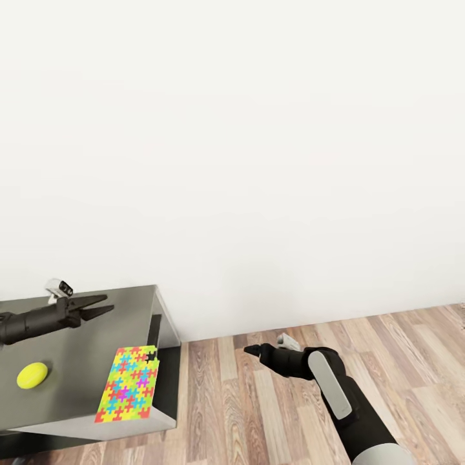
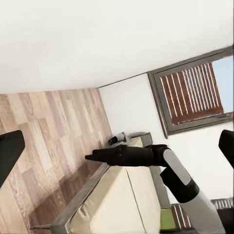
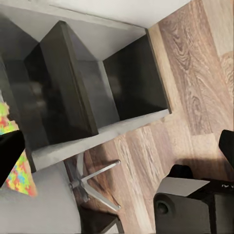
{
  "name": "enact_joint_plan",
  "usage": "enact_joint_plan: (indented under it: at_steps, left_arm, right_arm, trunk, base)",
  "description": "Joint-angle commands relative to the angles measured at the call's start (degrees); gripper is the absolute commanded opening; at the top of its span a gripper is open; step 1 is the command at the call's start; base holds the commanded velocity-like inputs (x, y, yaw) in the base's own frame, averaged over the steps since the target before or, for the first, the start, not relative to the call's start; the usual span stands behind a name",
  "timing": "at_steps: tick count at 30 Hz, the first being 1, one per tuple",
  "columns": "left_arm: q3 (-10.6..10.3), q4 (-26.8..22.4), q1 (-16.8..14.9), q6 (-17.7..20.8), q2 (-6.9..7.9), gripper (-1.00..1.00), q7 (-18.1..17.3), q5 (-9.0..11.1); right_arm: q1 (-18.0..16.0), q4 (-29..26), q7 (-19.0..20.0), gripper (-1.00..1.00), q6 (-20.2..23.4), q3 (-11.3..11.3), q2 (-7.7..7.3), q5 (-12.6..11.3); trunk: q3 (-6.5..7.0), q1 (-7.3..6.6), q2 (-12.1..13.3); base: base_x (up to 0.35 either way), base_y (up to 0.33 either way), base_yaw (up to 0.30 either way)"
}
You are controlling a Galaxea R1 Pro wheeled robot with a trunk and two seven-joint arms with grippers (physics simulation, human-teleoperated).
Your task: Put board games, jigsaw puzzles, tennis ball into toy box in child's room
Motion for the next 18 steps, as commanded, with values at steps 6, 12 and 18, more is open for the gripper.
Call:
enact_joint_plan:
  at_steps: [6, 12, 18]
  left_arm:
    - [-0.10, -0.49, 0.03, 0.67, 0.07, 1.00, -2.00, 0.16]
    - [-0.09, -0.55, 0.16, 0.78, 0.12, 1.00, -4.36, 0.10]
    - [-0.08, -0.35, 0.18, 0.68, 0.12, 1.00, -4.87, -0.05]
  right_arm:
    - [-0.57, 0.00, 0.62, 1.00, 0.58, 0.13, 0.53, -3.35]
    - [-0.69, 0.33, 0.84, 1.00, 0.47, 0.31, 0.83, -5.67]
    - [-0.69, 0.48, 0.96, 1.00, 0.30, 0.34, 0.77, -6.01]
  trunk:
    - [0.40, 0.04, -0.10]
    - [0.80, 0.04, -0.10]
    - [0.89, 0.04, -0.10]
  base:
    - [0.000, 0.000, -0.139]
    - [0.000, 0.000, -0.111]
    - [0.000, 0.000, -0.012]
